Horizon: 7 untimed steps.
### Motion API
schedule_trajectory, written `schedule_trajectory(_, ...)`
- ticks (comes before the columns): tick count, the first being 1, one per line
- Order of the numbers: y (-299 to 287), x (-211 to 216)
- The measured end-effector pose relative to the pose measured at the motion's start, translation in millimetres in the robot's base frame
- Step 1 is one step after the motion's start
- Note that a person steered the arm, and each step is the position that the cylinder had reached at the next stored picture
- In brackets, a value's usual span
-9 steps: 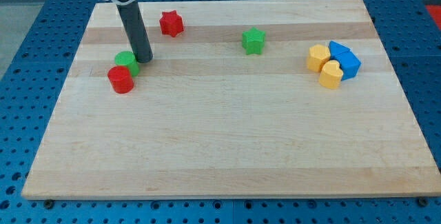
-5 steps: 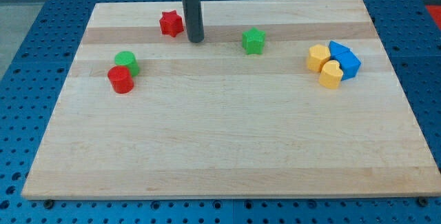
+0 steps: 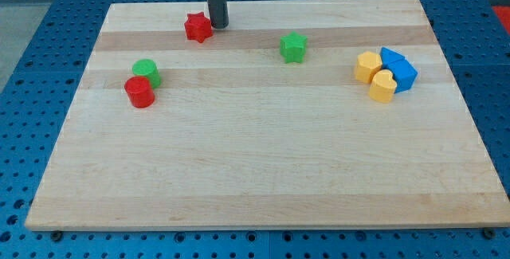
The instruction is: Push the red star to the green circle
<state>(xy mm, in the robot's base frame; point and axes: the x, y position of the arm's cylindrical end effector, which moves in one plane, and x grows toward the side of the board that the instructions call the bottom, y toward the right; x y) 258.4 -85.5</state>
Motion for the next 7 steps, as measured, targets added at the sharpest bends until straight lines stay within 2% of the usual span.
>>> schedule_trajectory(5,-82,0)
schedule_trajectory(7,-87,26)
